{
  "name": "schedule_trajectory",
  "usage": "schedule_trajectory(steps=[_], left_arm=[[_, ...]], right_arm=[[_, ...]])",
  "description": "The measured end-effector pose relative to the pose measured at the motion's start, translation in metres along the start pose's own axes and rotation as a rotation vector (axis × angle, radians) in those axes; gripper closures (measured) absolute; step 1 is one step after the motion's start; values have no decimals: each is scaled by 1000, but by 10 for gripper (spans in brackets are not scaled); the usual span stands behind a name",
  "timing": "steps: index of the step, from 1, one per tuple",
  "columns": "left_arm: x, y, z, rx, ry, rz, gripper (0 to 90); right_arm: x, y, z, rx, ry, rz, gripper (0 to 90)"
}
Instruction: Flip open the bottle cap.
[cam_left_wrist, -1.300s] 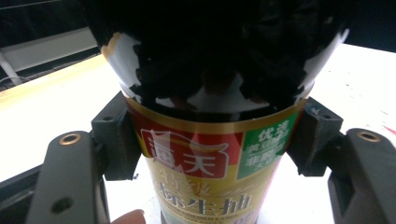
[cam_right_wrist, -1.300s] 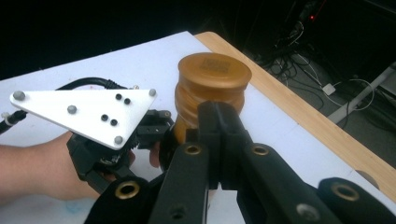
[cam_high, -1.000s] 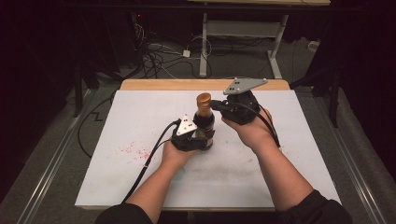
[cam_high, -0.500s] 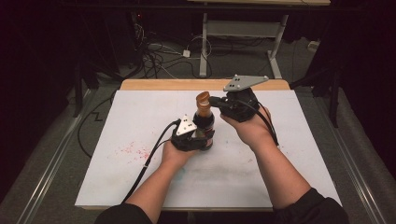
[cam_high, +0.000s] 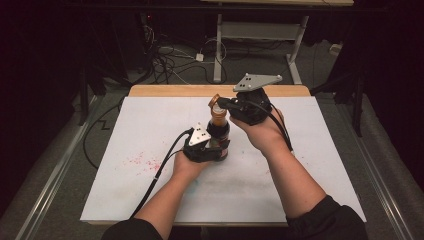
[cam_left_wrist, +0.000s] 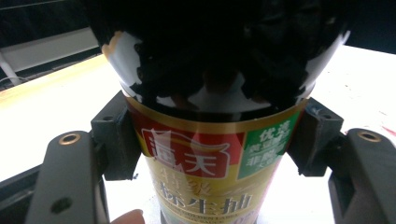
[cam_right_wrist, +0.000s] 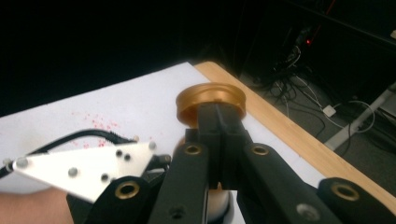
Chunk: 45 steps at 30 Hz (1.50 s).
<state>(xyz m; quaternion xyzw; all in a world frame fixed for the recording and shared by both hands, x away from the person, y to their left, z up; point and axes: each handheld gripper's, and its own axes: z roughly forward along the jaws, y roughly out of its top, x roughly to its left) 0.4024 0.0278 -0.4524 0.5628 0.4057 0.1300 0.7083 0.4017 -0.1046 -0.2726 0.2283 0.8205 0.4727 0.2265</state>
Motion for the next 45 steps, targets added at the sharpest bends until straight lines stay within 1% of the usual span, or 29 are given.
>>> schedule_trajectory(steps=[2, 5, 10, 15, 24, 30, 34, 39, 45], left_arm=[[0, 0, 0, 1, 1, 1, 291], [1, 0, 0, 1, 0, -2, 290], [1, 0, 0, -2, -1, -5, 290], [1, 0, -1, -2, -2, -5, 290], [2, 0, 0, -4, -4, -15, 288], [2, 1, 0, -4, -5, -18, 286], [2, 1, 0, -2, -5, -18, 285], [2, 1, 0, 0, -4, -25, 284], [2, 2, 0, 5, -3, -21, 283]], right_arm=[[1, 3, 3, -10, 5, -1, 900], [3, 8, 10, -8, 12, -4, 900], [4, 9, 15, -9, 18, -3, 900], [1, 8, 9, -16, 14, 5, 900], [-8, 0, -8, -30, -9, 20, 900], [-15, -12, -18, -35, -28, 41, 900], [-21, -24, -19, -27, -36, 56, 900], [-25, -43, -16, -8, -35, 72, 900], [-28, -69, -8, 12, -30, 96, 900]])
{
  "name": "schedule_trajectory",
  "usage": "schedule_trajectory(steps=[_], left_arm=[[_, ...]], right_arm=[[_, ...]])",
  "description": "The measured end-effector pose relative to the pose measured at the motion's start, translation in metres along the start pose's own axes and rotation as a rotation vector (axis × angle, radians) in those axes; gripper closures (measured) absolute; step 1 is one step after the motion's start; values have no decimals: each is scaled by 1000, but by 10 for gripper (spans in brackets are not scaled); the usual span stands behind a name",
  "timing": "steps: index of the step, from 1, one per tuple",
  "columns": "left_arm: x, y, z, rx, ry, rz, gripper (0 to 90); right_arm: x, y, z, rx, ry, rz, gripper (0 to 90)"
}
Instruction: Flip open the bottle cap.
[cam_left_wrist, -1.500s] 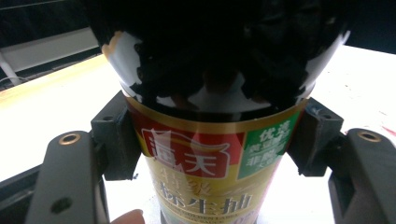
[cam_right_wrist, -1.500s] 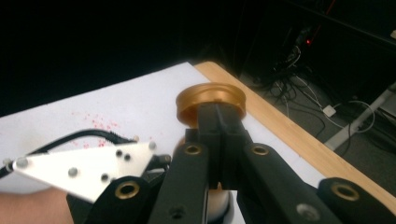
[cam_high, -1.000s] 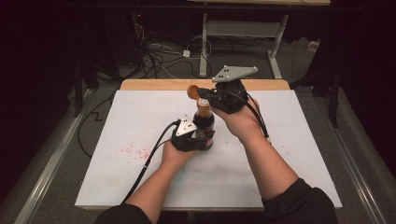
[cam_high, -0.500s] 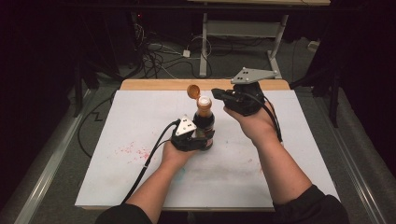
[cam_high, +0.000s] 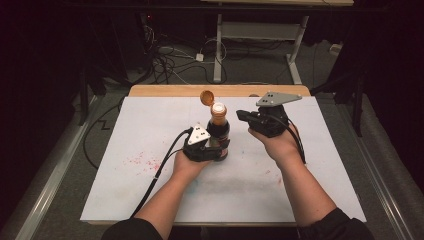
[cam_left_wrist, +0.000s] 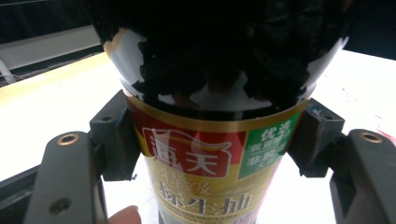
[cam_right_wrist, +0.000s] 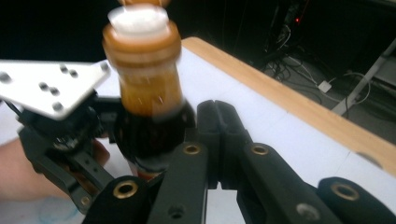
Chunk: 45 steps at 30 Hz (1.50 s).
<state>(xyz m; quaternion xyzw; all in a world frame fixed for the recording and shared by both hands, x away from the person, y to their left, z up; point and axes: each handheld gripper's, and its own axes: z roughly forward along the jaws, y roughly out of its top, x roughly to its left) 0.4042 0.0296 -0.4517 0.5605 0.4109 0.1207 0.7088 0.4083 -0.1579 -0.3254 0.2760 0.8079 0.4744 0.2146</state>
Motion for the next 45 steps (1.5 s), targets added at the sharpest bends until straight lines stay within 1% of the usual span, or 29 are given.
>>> schedule_trajectory(steps=[11, 13, 14, 15, 16, 17, 18, 20, 21, 24, 26, 28, 30, 31, 33, 34, 36, 37, 39, 40, 45], left_arm=[[0, 1, 0, 7, 4, -2, 281], [-1, 1, 0, 8, 5, -3, 279], [-1, 1, 0, 8, 5, -2, 278], [-1, 1, 0, 8, 4, -3, 277], [-1, 1, 0, 9, 4, -6, 277], [0, 2, -1, 11, 5, -9, 276], [0, 2, -1, 17, 3, -12, 274], [1, 3, -2, 33, 1, -28, 261], [2, 3, -3, 42, 1, -31, 233], [6, 2, -5, 56, 3, -67, 177], [8, -1, -7, 67, 7, -68, 145], [11, -3, -9, 82, 10, -77, 133], [14, -4, -14, 95, 13, -87, 97], [14, -4, -16, 91, 11, -90, 87], [18, -6, -21, 91, 10, -94, 83], [19, -7, -23, 102, 15, -96, 63], [23, -10, -28, 125, 31, -104, 1], [25, -11, -30, 127, 34, -112, 0], [28, -13, -37, 130, 47, -104, 0], [29, -13, -40, 129, 51, -107, 0], [36, -12, -60, 120, 73, -97, 0]], right_arm=[[-2, -50, 21, 41, 19, 36, 900], [-1, -61, 24, 52, 16, 45, 900], [-2, -67, 26, 52, 14, 51, 848], [-3, -73, 27, 50, 20, 64, 758], [-4, -78, 29, 59, 25, 80, 742], [-4, -84, 31, 62, 32, 85, 733], [-4, -89, 32, 66, 36, 84, 706], [-3, -97, 35, 76, 42, 85, 619], [-3, -101, 36, 76, 38, 88, 573], [-2, -109, 36, 60, 35, 90, 441], [-2, -114, 37, 59, 41, 92, 387], [-1, -119, 38, 50, 39, 93, 320], [0, -123, 39, 50, 32, 97, 236], [0, -125, 39, 46, 17, 100, 204], [1, -128, 38, 33, 8, 109, 154], [1, -130, 38, 32, 4, 112, 137], [1, -134, 37, 33, -6, 122, 41], [1, -136, 37, 32, -11, 132, 2], [1, -140, 35, 32, -24, 139, 2], [2, -141, 33, 30, -32, 139, 2], [2, -151, 21, 28, -49, 137, 2]])
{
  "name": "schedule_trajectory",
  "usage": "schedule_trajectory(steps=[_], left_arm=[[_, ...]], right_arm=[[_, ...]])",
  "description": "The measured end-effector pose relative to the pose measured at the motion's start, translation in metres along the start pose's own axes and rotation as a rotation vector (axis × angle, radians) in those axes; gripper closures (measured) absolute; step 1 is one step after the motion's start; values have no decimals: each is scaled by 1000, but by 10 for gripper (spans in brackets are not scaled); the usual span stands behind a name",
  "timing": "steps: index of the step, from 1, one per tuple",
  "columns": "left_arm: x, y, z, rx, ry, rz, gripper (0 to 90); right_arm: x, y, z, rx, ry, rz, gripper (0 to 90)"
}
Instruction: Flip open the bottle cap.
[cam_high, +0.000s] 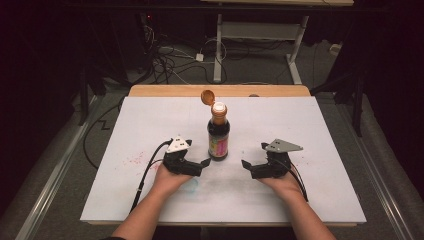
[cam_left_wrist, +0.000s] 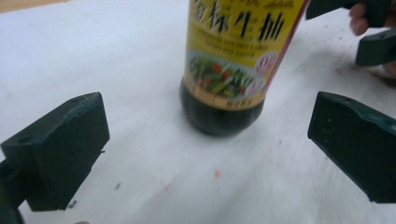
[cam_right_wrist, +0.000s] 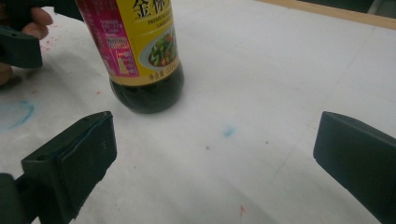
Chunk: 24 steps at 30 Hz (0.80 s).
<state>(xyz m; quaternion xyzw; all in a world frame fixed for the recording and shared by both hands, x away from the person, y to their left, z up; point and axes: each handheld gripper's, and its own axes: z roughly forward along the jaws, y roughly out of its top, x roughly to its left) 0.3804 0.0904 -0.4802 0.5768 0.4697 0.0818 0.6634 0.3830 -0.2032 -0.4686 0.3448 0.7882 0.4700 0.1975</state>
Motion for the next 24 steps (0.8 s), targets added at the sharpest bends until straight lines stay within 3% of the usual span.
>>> schedule_trajectory(steps=[17, 22, 24], left_arm=[[18, -10, -77, -35, 55, 35, 0], [18, -17, -99, -40, 81, 80, 0], [17, -19, -106, -48, 82, 79, 0]], right_arm=[[-7, -38, -50, -20, -72, 9, 2], [-5, -44, -61, -26, -89, 5, 2], [-5, -47, -64, -27, -90, 5, 2]])
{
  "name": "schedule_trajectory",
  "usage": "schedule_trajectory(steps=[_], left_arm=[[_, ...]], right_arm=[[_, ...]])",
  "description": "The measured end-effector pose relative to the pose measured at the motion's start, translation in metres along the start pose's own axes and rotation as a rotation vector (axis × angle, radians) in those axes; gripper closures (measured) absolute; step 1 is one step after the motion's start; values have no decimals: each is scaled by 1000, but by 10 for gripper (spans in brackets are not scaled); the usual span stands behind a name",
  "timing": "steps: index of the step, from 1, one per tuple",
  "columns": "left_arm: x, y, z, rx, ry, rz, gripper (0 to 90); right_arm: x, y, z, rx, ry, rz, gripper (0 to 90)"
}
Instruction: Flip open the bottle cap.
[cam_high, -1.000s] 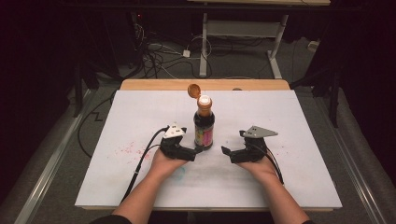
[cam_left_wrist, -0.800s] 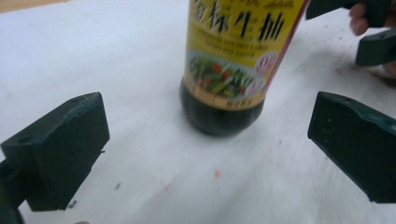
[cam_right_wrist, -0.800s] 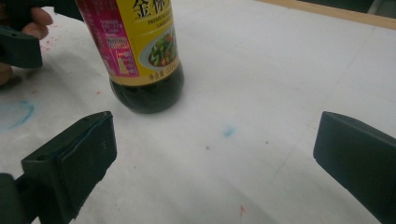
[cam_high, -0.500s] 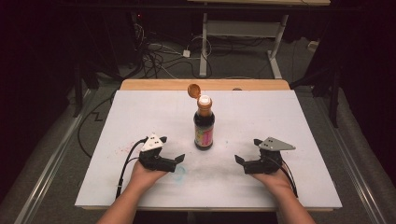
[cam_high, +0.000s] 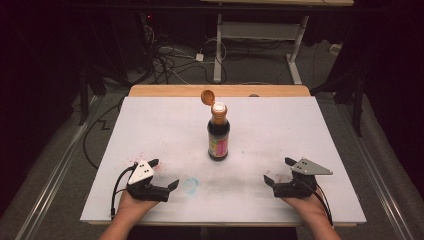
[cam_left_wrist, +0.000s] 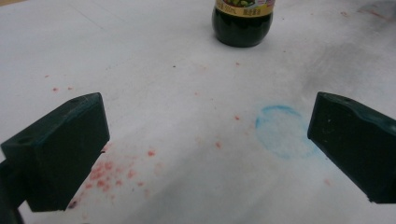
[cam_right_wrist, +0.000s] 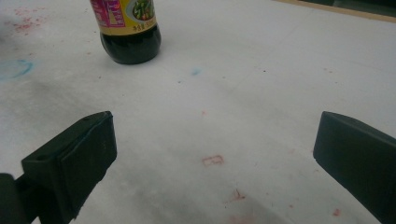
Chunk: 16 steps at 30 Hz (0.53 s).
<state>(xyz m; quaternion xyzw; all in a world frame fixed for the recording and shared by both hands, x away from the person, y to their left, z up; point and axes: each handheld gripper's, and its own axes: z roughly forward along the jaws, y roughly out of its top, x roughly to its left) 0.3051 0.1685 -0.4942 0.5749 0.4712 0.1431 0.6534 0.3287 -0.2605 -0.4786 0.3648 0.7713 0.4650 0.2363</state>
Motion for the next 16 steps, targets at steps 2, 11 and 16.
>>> schedule_trajectory(steps=[2, 11, 16], left_arm=[[0, -1, -6, -12, -2, -9, 0], [-2, -4, -10, -45, 9, 8, 0], [-1, -3, -11, -60, 6, -9, 0]], right_arm=[[1, -1, -3, -7, -7, -5, 2], [4, -4, -6, -11, -23, -15, 3], [4, -5, -7, -28, -25, -15, 3]])
